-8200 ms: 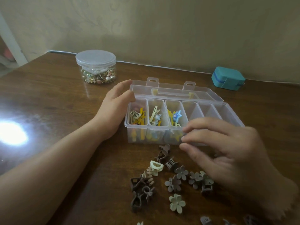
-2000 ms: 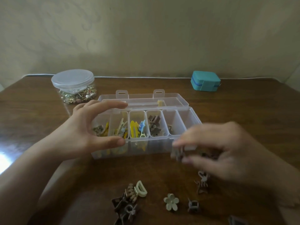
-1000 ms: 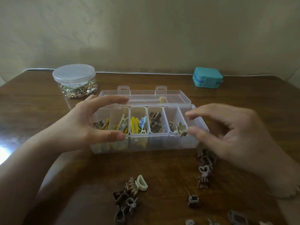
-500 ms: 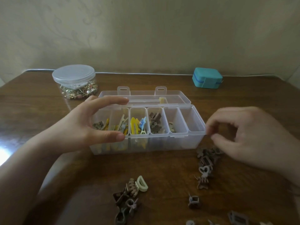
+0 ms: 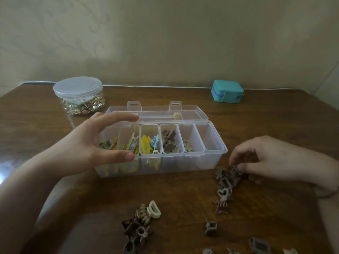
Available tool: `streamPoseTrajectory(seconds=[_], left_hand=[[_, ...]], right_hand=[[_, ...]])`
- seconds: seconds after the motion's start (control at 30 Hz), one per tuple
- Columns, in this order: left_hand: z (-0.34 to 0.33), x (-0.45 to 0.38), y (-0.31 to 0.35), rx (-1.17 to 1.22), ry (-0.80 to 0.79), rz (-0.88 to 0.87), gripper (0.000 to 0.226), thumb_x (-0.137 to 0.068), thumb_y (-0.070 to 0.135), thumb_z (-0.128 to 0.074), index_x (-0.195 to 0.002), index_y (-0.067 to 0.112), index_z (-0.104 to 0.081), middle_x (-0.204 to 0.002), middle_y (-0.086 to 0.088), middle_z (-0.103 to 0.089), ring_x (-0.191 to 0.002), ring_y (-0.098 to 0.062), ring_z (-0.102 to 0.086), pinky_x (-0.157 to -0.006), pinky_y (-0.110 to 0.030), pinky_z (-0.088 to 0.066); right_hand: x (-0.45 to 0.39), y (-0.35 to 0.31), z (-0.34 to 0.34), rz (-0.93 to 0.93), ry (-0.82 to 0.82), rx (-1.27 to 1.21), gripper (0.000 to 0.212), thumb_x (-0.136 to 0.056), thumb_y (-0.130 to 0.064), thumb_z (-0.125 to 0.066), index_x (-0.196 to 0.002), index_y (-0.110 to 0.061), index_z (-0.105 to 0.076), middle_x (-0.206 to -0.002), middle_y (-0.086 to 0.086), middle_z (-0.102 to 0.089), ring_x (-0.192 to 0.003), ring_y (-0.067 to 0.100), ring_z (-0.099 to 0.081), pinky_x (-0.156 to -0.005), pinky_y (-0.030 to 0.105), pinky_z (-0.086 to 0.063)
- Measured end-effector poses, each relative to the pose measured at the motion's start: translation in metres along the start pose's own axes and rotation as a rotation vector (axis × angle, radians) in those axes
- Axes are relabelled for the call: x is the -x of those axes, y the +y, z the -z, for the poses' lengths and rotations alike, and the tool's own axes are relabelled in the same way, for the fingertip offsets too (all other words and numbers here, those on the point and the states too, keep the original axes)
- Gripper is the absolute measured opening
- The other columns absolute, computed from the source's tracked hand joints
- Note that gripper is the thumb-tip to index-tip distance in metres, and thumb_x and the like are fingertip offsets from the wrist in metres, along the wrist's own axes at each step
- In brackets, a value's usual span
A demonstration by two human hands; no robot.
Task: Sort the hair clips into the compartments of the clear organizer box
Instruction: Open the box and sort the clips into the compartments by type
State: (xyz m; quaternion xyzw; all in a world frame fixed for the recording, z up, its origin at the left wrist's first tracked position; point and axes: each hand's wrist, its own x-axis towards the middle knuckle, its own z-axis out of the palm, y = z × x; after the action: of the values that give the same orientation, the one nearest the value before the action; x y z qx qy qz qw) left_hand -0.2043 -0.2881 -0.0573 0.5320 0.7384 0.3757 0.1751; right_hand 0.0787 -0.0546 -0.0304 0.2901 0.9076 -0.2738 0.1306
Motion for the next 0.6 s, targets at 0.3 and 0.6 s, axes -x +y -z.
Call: streamPoseTrajectory(seconds=[0.3,0.6], left_hand=[[-0.005,-0.001,0.000,-0.056,-0.006,-0.103,0.081,-0.052,0.077,-0.072,-0.129,0.061,-0.052,-0.132,0.034,-0.052,-0.129,0.005,-0.039,-0.101,-0.025,-0.035],[-0.012,-0.002,0.003,-0.037,0.027,-0.118,0.080,-0.051,0.070,-0.075,-0.127,0.060,-0.053,-0.120,0.045,-0.050,-0.125,0.007,-0.042,-0.099,-0.019,-0.034]], right_hand=[[-0.003,-0.013,-0.002,0.307,0.841,-0.459,0.019,-0.083,-0.011,-0.071,-0.084,-0.030,-0.072,-0.080,-0.005,-0.073,-0.061,0.011,-0.067,-0.049,0.028,-0.055],[-0.017,-0.039,-0.038,0.450,0.800,-0.239,0.010,-0.080,-0.032,-0.069,-0.089,-0.032,-0.072,-0.086,-0.020,-0.069,-0.083,0.002,-0.063,-0.060,0.009,-0.043]])
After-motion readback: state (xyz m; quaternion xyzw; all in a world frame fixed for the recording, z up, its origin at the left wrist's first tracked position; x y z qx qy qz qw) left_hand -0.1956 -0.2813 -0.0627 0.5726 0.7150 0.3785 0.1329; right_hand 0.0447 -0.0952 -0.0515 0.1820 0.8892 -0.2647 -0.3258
